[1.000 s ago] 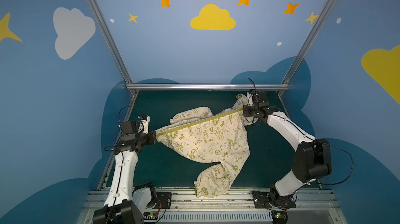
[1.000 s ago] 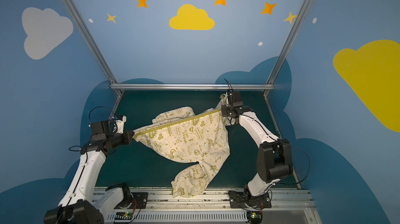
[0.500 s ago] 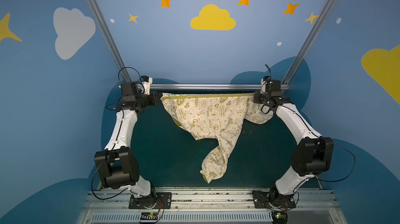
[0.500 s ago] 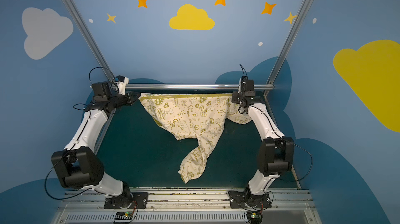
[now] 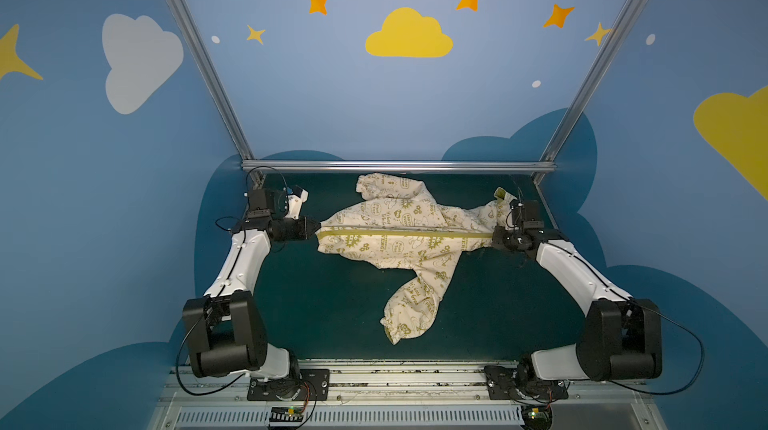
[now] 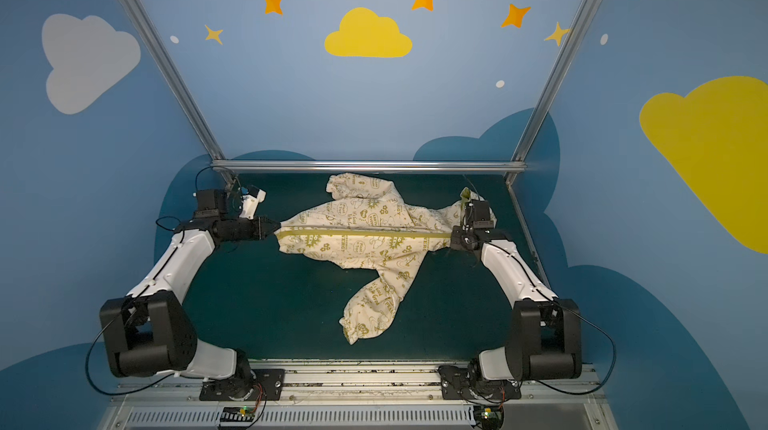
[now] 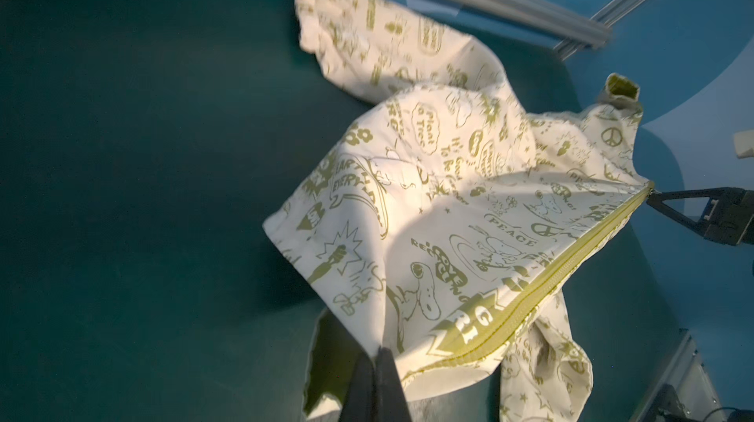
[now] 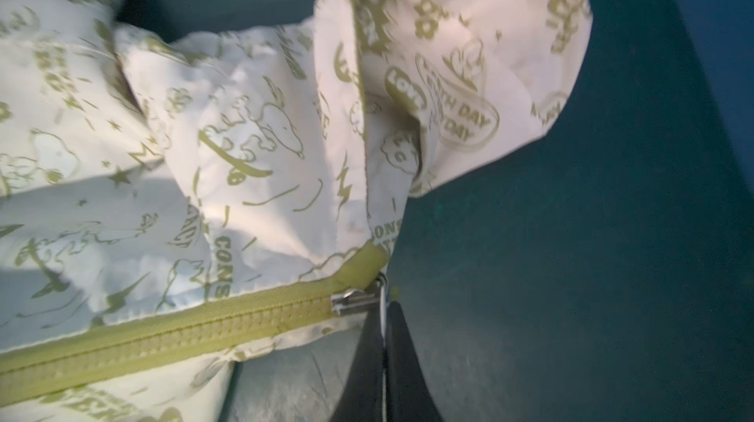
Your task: Zip up the jacket
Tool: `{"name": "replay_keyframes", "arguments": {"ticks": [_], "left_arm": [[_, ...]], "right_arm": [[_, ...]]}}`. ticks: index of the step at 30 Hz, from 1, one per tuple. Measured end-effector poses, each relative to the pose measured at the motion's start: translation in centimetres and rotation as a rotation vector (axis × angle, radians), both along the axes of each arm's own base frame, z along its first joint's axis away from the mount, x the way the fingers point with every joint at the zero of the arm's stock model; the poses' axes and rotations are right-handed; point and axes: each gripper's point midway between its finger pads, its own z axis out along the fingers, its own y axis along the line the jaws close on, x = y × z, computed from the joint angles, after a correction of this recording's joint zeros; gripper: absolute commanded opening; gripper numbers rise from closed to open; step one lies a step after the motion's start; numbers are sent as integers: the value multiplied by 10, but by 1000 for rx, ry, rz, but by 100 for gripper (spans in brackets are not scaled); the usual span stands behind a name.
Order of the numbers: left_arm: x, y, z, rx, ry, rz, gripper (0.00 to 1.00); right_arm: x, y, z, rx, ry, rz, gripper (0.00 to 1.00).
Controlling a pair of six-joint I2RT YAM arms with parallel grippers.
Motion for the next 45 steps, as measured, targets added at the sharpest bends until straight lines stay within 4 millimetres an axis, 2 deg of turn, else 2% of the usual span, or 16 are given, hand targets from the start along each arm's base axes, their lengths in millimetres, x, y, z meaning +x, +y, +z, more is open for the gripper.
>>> {"name": "replay_keyframes", "arguments": {"ticks": [4,7,9,10,12,13,14,16,22,25,29,32,34,38,43,45], "left_arm": [[-15,-5,-21,15,69,-6,3],[-23,-8,-33,25,102,-12,7],[-28,-7,-42,42,124,-4,9],[-29,-1,-46,67,132,13,18],[-29,12,-50,114,135,51,61],[-30,18,-50,134,134,73,69],[-30,23,-48,155,126,89,82],[-29,29,-41,190,99,111,97],[-25,41,-9,243,-101,206,99],[-32,43,-4,236,-237,261,99],[-38,42,-19,215,-345,303,99],[-39,40,-38,200,-341,309,99],[-34,40,-44,189,-344,317,99],[-22,44,-51,174,-369,347,99],[-17,50,-77,206,-348,393,99],[-13,51,-81,219,-354,400,99]], "right_arm": [[-19,-6,-20,13,54,-56,0],[-22,-9,-27,19,72,-78,0],[-22,-13,-29,4,78,-90,5],[-23,-20,-30,-19,80,-110,18],[-24,-37,-30,-63,78,-159,68],[-25,-44,-28,-83,74,-179,86],[-25,-51,-26,-102,67,-196,87],[-27,-61,-18,-138,49,-215,87],[-30,-73,19,-205,-79,-229,87],[-34,-72,26,-208,-173,-208,87],[-41,-62,2,-180,-249,-152,87],[-44,-49,-21,-141,-291,-100,87],[-42,-41,-27,-125,-330,-65,87],[-30,-30,-28,-122,-421,-12,87],[-14,-22,-20,-135,-523,41,87],[-7,-19,-18,-139,-550,61,87]]}}
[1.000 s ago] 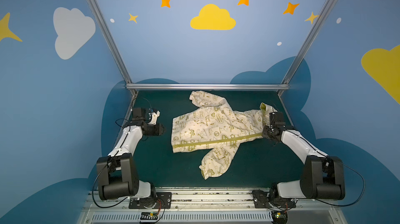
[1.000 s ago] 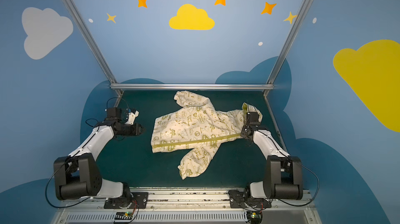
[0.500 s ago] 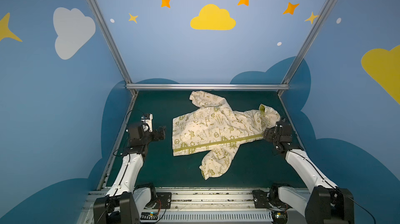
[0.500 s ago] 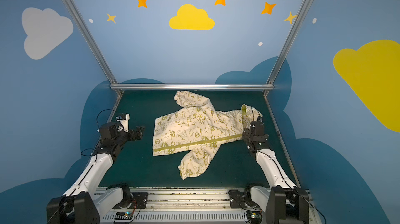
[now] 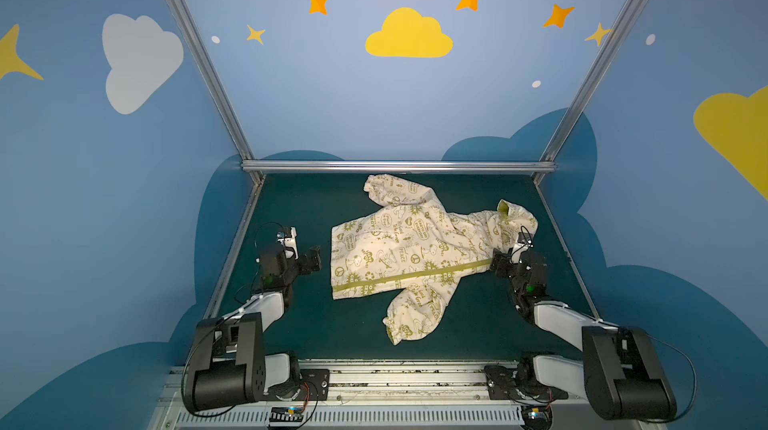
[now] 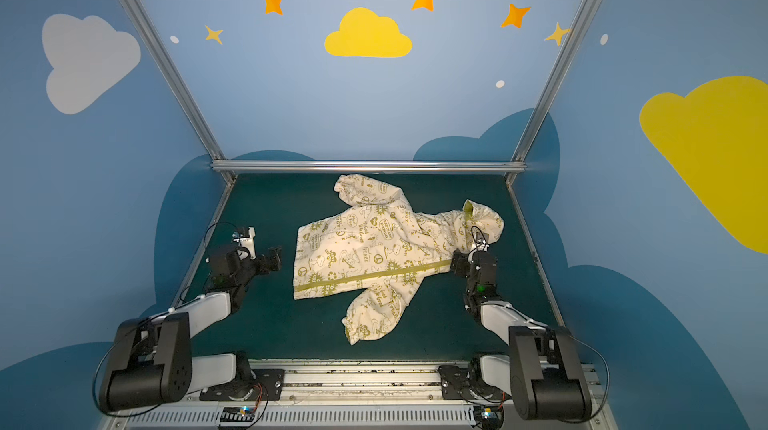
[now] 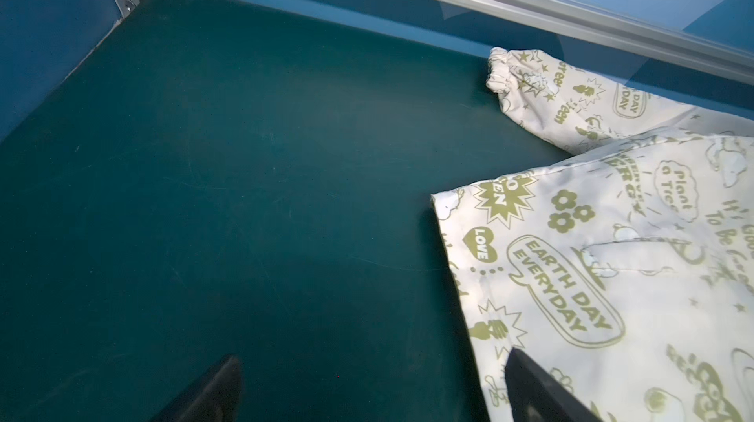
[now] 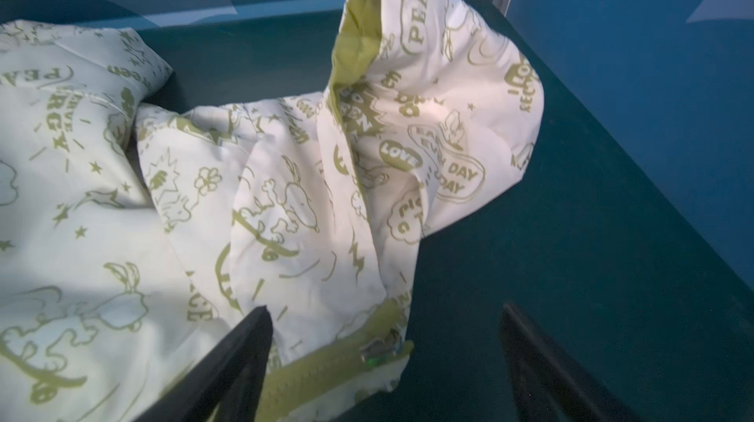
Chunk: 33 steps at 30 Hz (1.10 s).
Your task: Zip up the jacket
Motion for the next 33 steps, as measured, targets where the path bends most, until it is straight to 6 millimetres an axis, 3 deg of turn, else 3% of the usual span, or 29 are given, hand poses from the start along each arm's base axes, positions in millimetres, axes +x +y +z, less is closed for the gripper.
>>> {"name": "replay_keyframes", "arguments": {"ticks": [7,13,21,33], "left_arm": [[17,0,-9,38,-33,1,99],[23,-12,-21,64,-44,-56,99],[29,-15,-12,81,-69,-63,99],[29,-15,-12,91,-69,-64,99]], "right_arm": [[17,8,4,-30,-76,55,87],[20,14,-25,-56,-44,90,88],[47,10,3,-43,-94,73,89],[42,10,-9,-36,-43,80,89]]}}
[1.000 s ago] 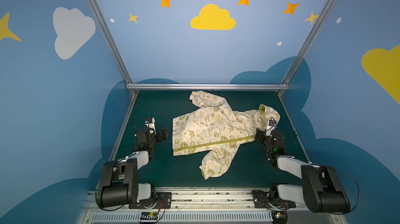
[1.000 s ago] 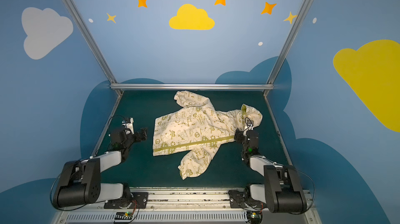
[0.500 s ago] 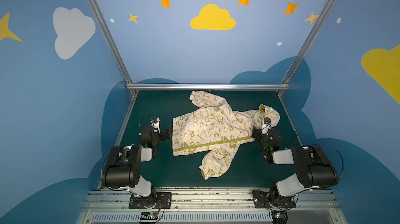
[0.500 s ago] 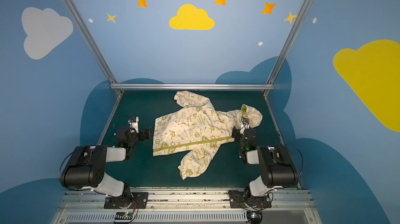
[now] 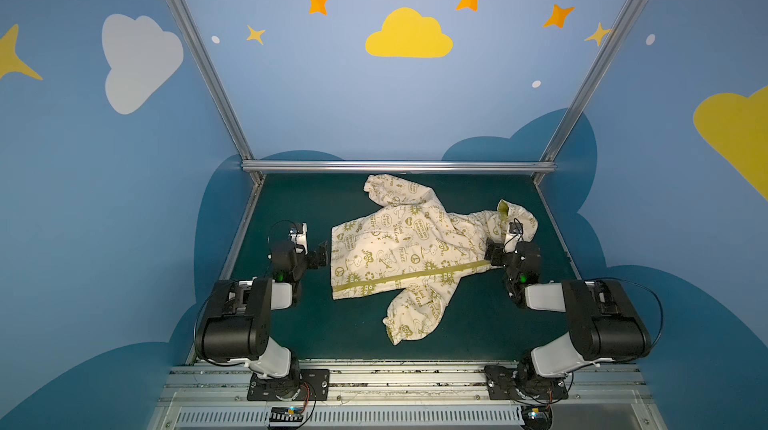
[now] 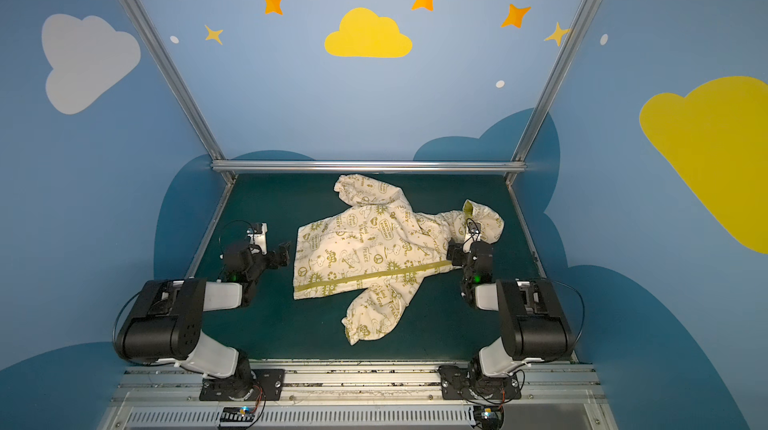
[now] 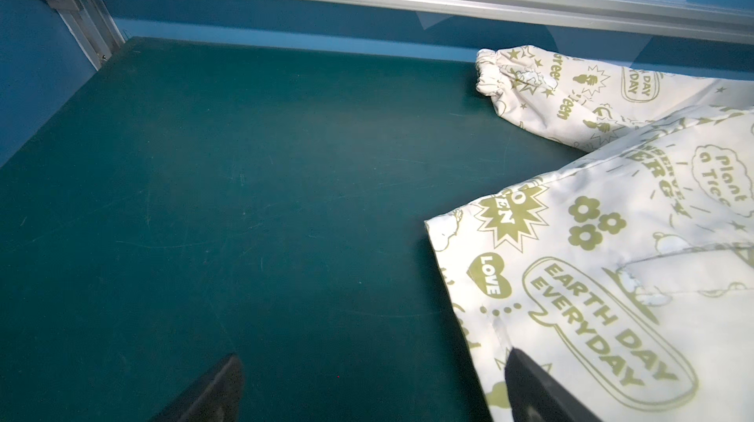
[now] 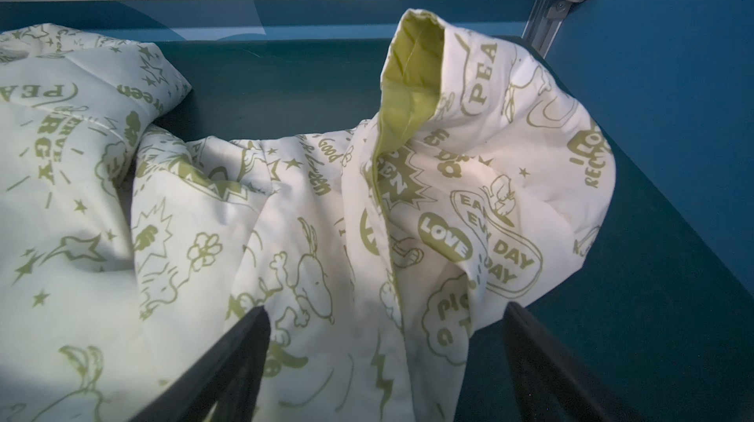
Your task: Zip up the jacket
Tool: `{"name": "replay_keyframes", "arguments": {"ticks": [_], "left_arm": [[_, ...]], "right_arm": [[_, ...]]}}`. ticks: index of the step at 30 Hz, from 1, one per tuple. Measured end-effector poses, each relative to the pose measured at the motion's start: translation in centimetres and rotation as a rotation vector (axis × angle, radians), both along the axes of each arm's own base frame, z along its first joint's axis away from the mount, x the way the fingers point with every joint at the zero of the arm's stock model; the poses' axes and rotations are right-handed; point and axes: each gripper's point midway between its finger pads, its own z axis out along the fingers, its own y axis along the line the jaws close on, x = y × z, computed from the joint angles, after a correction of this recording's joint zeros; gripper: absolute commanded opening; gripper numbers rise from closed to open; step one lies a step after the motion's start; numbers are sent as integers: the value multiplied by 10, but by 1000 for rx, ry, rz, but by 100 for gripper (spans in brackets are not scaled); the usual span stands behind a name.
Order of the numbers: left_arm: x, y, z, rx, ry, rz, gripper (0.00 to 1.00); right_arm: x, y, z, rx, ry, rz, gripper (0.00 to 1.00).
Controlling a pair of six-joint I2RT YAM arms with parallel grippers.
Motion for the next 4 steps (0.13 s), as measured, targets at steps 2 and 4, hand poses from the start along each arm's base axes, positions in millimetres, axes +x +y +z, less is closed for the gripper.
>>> {"name": "replay_keyframes", "arguments": {"ticks": [2,4], "left_arm": [[0,0,0,1,0,0,99],[0,0,0,4,0,-1,99]], "right_arm": [[-1,0,-2,0,7,1,89],[-1,0,-2,0,9,1,89]]}}
